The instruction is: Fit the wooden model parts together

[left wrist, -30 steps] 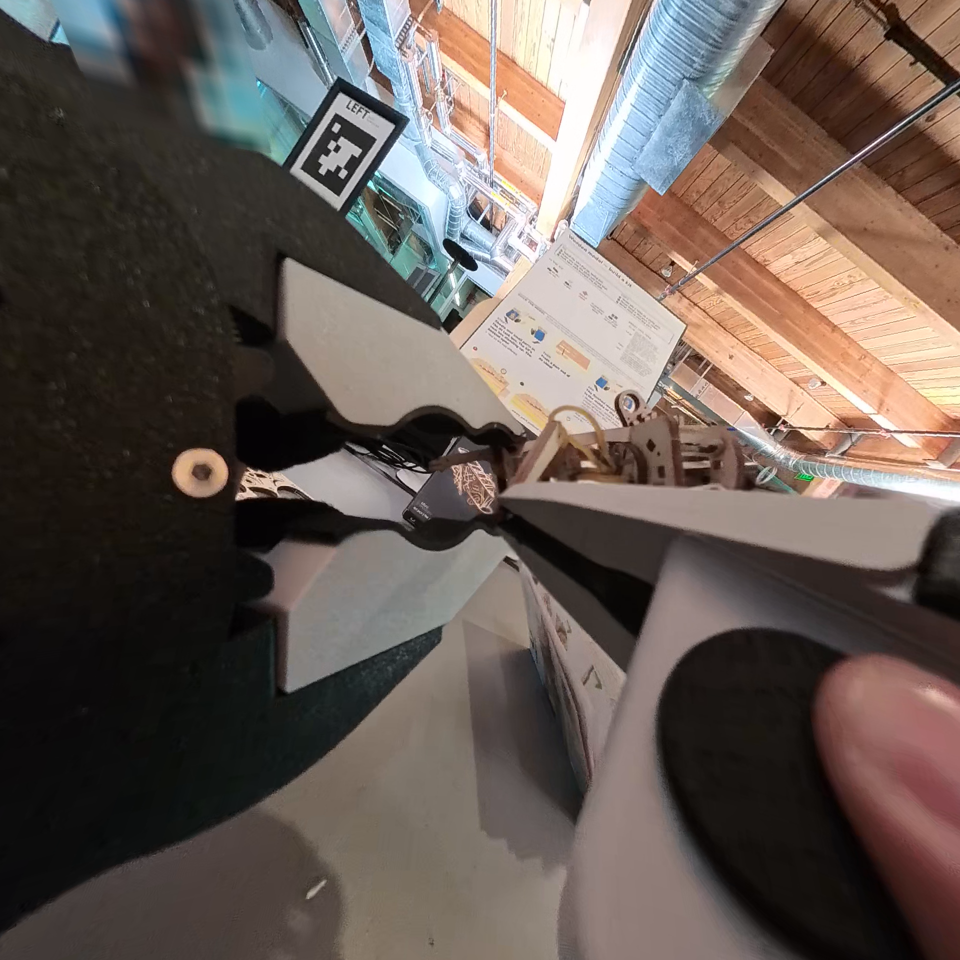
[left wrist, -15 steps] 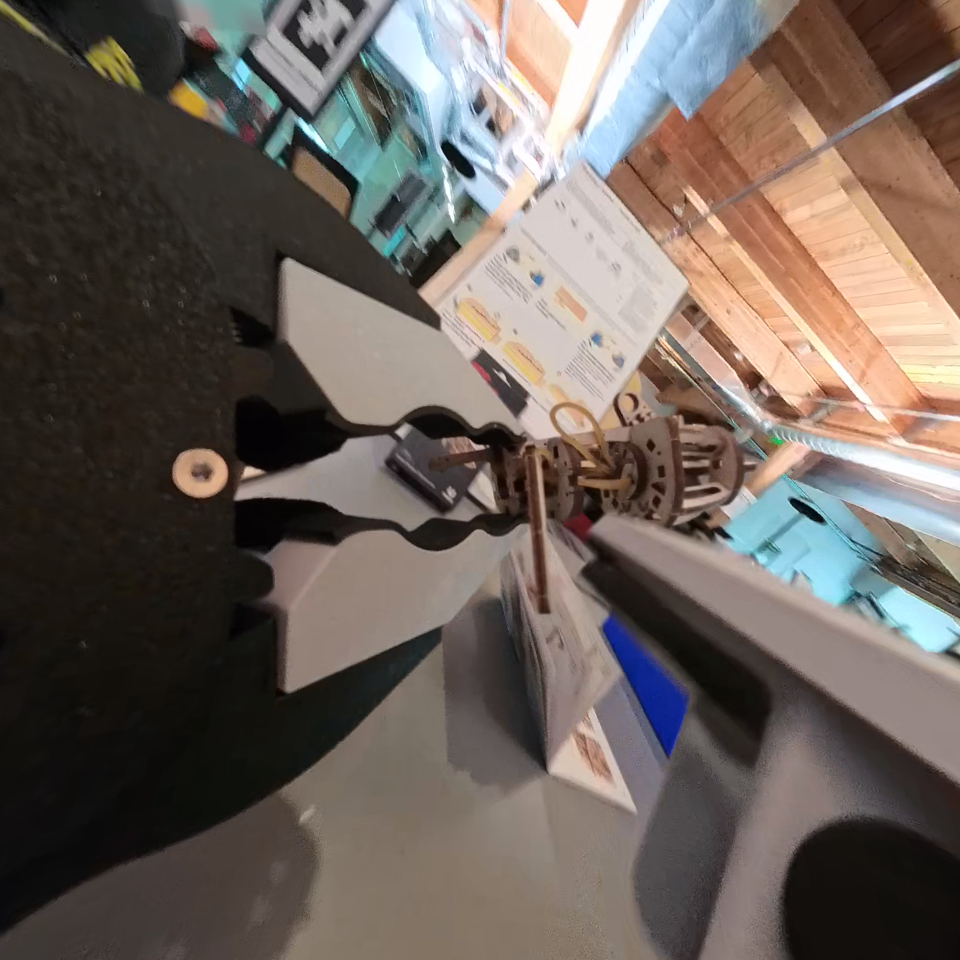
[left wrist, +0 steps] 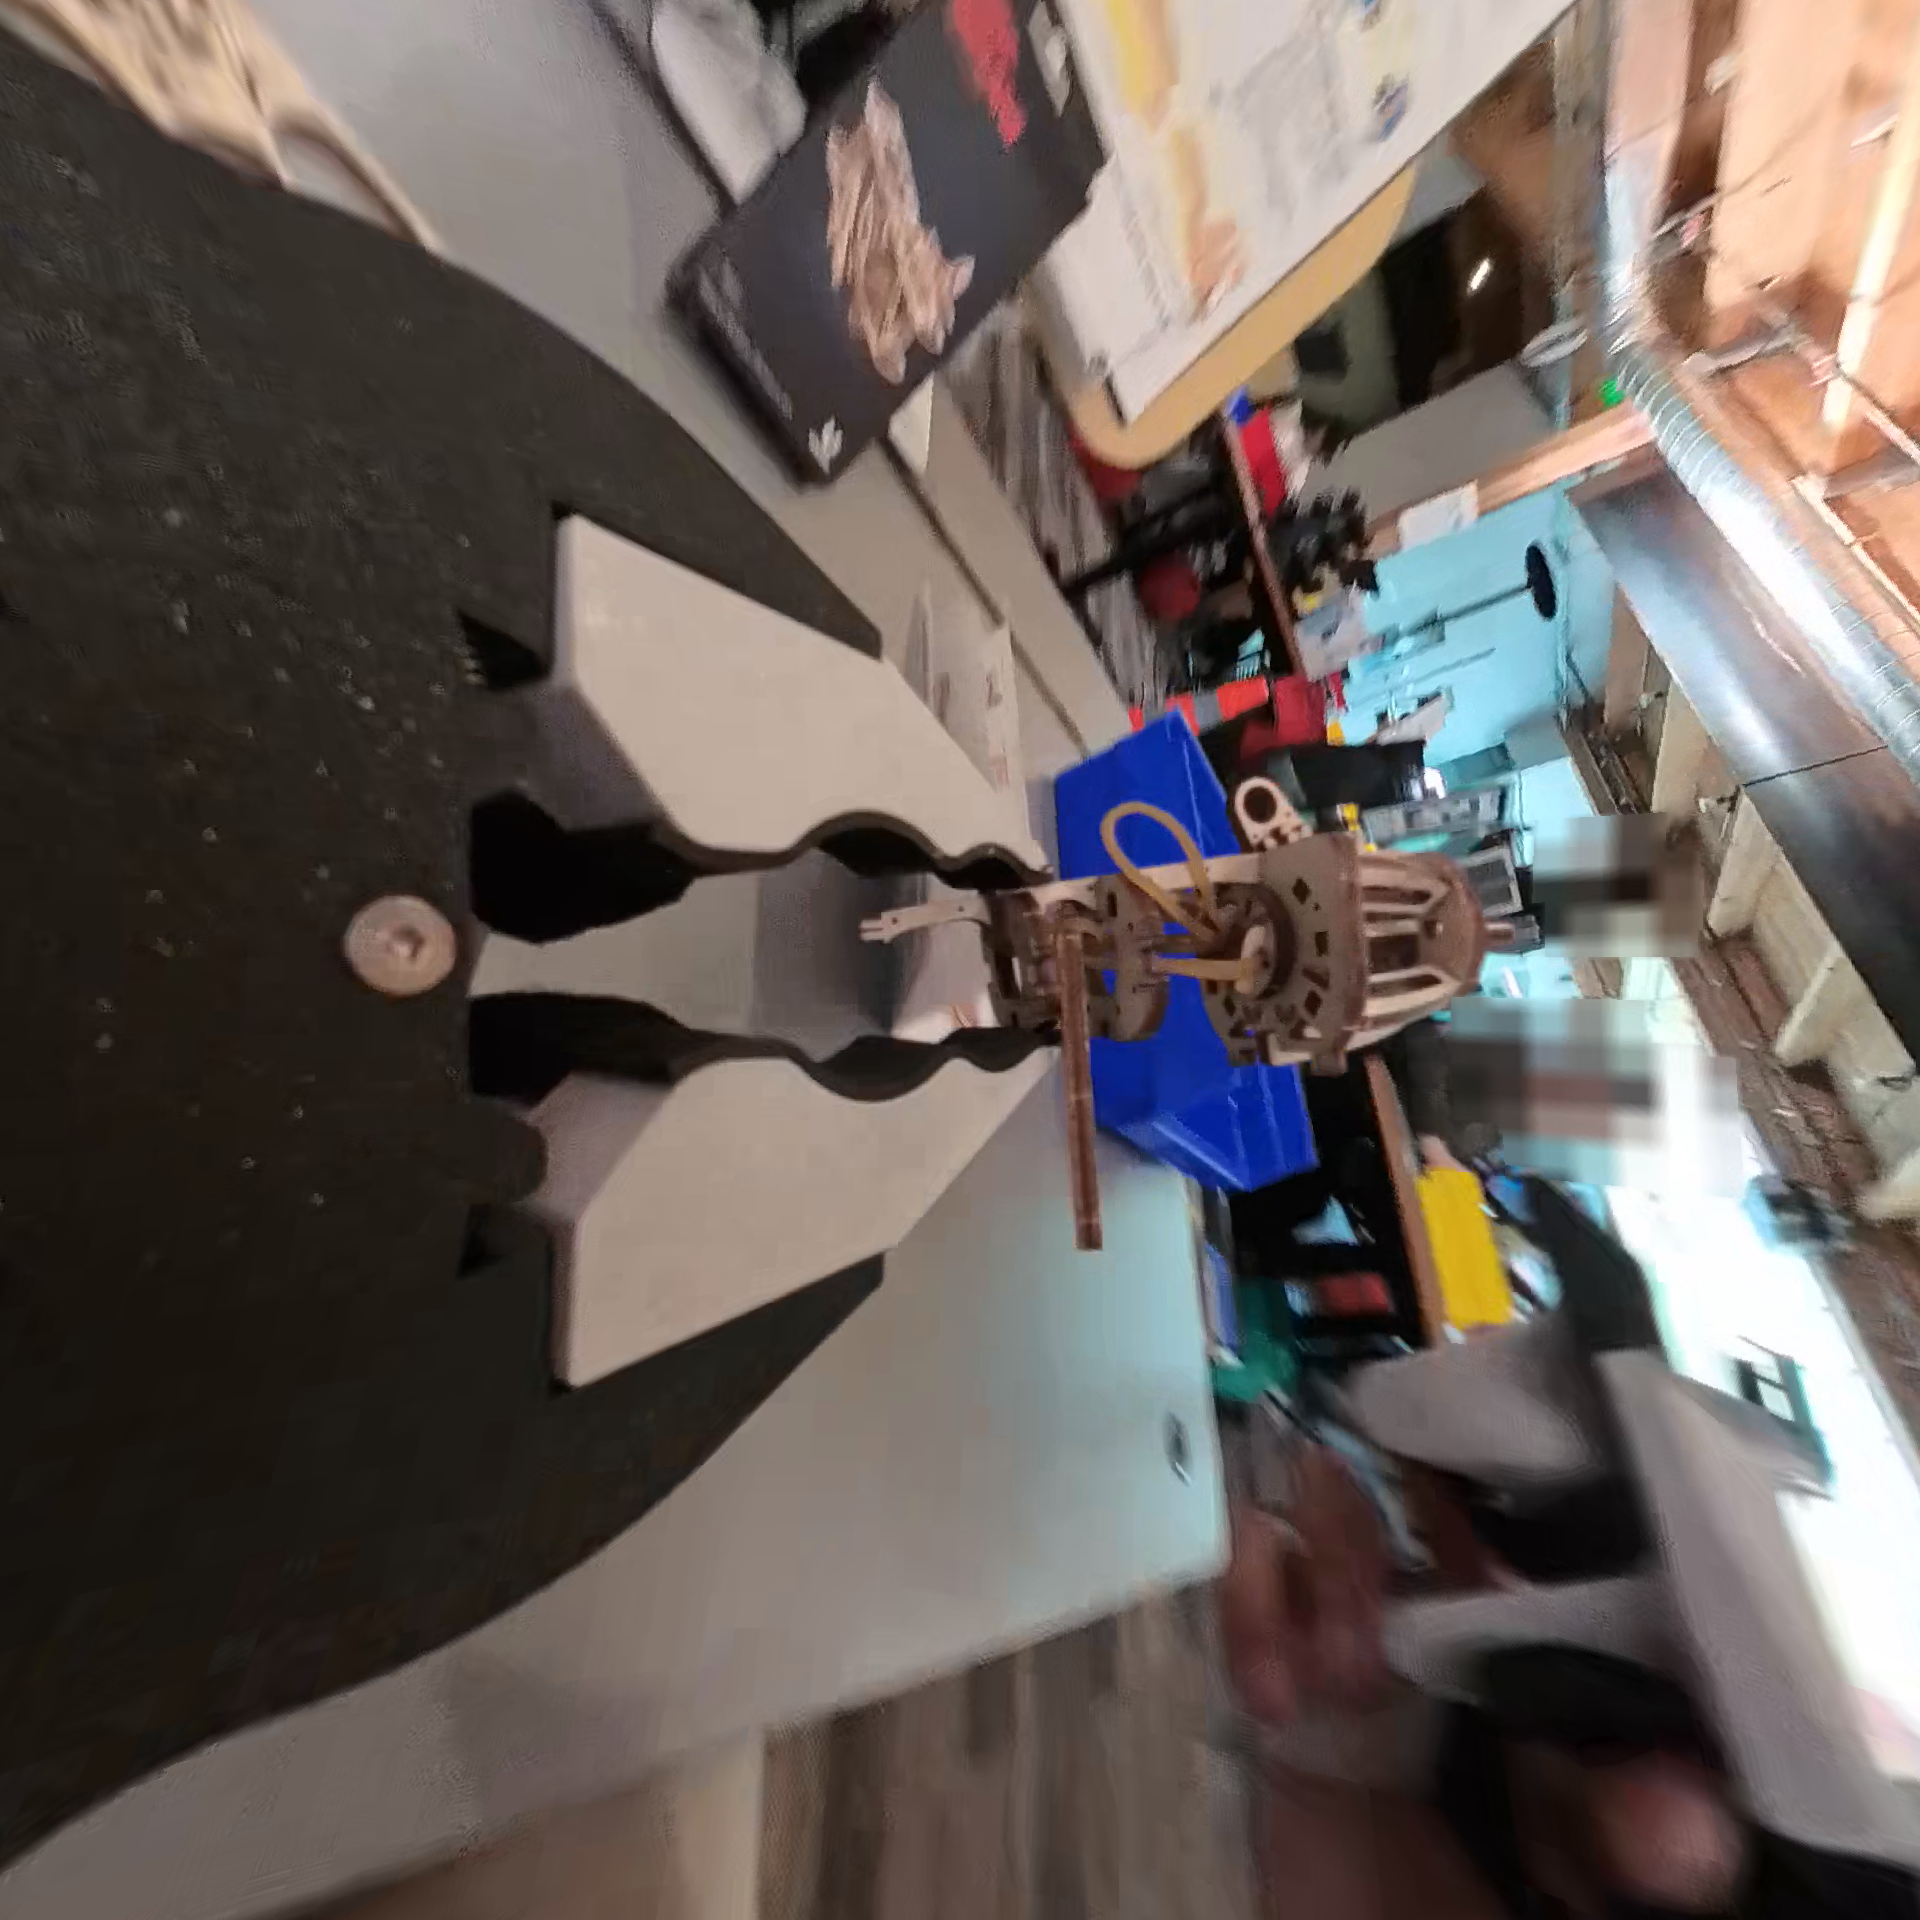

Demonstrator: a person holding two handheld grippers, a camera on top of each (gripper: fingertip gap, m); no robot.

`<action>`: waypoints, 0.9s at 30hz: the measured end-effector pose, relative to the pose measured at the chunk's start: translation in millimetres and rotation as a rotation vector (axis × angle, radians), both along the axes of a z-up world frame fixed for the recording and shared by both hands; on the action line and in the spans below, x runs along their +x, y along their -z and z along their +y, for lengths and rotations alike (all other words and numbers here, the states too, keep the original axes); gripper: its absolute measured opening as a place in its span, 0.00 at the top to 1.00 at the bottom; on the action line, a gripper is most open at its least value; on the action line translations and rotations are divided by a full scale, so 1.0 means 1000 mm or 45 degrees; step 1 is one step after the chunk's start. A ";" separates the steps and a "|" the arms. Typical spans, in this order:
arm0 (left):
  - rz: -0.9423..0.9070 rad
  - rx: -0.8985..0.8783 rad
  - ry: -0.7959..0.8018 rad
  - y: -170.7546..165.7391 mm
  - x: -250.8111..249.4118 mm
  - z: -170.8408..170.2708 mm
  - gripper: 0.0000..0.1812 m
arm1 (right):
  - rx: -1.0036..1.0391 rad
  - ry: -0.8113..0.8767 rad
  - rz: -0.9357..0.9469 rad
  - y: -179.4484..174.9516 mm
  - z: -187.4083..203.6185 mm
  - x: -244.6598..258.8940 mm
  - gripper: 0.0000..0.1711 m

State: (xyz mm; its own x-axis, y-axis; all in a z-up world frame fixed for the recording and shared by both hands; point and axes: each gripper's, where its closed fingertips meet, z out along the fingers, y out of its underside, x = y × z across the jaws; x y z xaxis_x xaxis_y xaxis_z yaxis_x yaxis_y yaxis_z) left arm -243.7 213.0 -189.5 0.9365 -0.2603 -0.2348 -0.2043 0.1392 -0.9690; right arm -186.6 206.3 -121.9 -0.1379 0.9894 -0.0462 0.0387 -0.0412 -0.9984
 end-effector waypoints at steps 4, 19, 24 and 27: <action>-0.353 -0.118 0.303 -0.011 0.017 -0.012 0.87 | -0.160 0.079 0.090 0.017 0.009 0.009 0.82; -1.041 -0.216 0.616 -0.063 0.065 -0.104 0.87 | -0.835 -0.731 0.217 0.010 -0.108 -0.002 0.72; -1.351 -0.057 0.446 -0.067 0.048 -0.105 0.87 | -0.939 -0.624 0.116 0.031 -0.116 0.001 0.77; -1.396 -0.040 0.433 -0.064 0.054 -0.103 0.87 | -0.983 -0.550 0.121 0.043 -0.116 -0.002 0.79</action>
State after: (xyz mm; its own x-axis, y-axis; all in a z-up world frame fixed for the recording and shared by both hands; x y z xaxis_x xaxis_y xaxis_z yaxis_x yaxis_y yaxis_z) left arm -189.7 109.7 -126.0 0.5138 -0.5301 0.6745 0.7949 -0.0017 -0.6068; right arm -188.6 90.1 -164.5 -0.5291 0.5480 -0.6478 0.1249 -0.7048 -0.6983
